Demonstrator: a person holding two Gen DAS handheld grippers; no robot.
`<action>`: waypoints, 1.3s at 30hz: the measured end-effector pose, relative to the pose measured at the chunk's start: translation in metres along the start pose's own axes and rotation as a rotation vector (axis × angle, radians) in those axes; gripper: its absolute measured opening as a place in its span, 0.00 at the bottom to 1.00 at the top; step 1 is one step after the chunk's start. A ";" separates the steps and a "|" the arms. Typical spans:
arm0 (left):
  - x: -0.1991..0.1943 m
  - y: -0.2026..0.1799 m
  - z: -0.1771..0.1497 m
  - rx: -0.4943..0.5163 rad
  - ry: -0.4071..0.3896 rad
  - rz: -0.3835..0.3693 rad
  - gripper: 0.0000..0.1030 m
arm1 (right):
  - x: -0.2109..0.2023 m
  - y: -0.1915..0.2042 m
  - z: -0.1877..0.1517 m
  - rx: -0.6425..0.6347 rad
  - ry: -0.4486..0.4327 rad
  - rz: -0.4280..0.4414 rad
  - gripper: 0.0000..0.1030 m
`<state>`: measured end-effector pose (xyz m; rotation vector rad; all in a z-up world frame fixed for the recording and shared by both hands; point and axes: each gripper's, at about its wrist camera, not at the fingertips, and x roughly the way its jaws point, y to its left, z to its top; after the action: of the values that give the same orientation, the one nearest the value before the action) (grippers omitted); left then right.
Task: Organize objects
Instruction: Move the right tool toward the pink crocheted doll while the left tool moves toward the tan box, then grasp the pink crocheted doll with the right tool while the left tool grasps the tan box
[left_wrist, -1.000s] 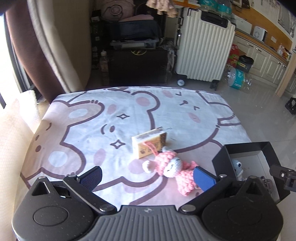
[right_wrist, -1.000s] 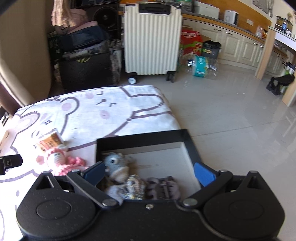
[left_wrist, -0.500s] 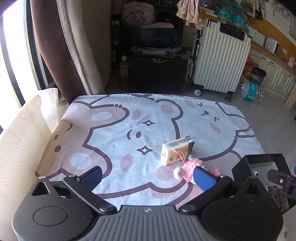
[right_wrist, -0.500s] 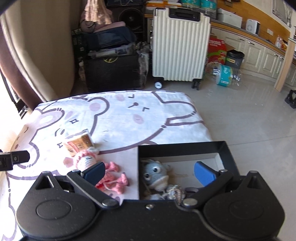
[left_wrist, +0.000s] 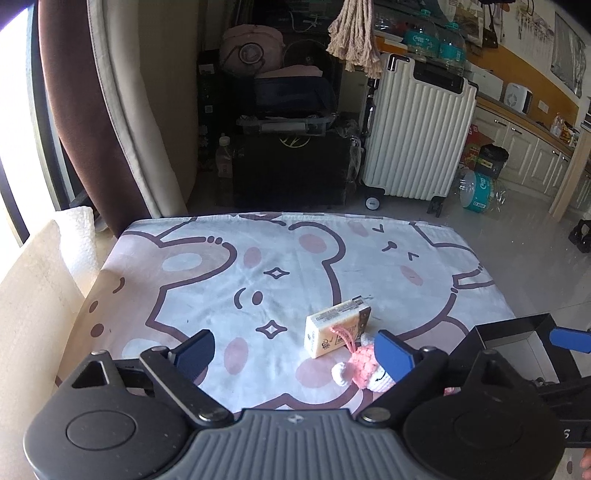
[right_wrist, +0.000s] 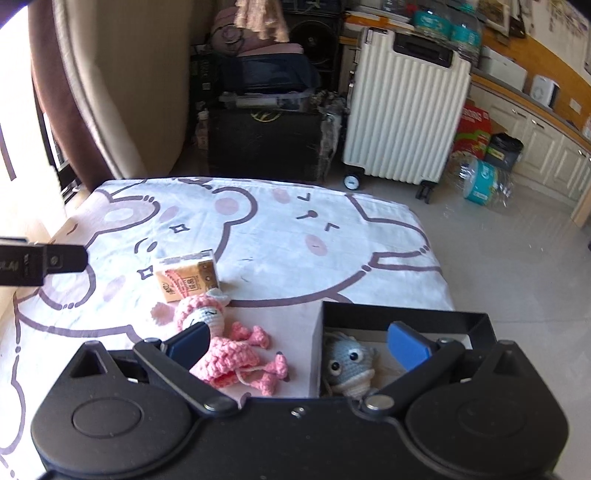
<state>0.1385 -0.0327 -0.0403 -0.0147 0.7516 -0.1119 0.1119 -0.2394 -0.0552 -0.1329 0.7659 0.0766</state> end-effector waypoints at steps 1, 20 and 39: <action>0.002 0.000 0.001 0.009 0.000 0.002 0.86 | 0.002 0.004 0.000 -0.021 -0.004 0.006 1.00; 0.079 -0.017 0.023 0.272 0.065 -0.057 0.61 | 0.045 0.030 0.001 -0.187 0.043 0.260 1.00; 0.142 -0.056 0.049 0.709 0.292 -0.294 0.34 | 0.127 0.028 0.024 -0.293 0.352 0.500 0.42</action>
<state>0.2696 -0.1054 -0.0982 0.5782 0.9639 -0.6672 0.2161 -0.2054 -0.1286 -0.2350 1.1251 0.6553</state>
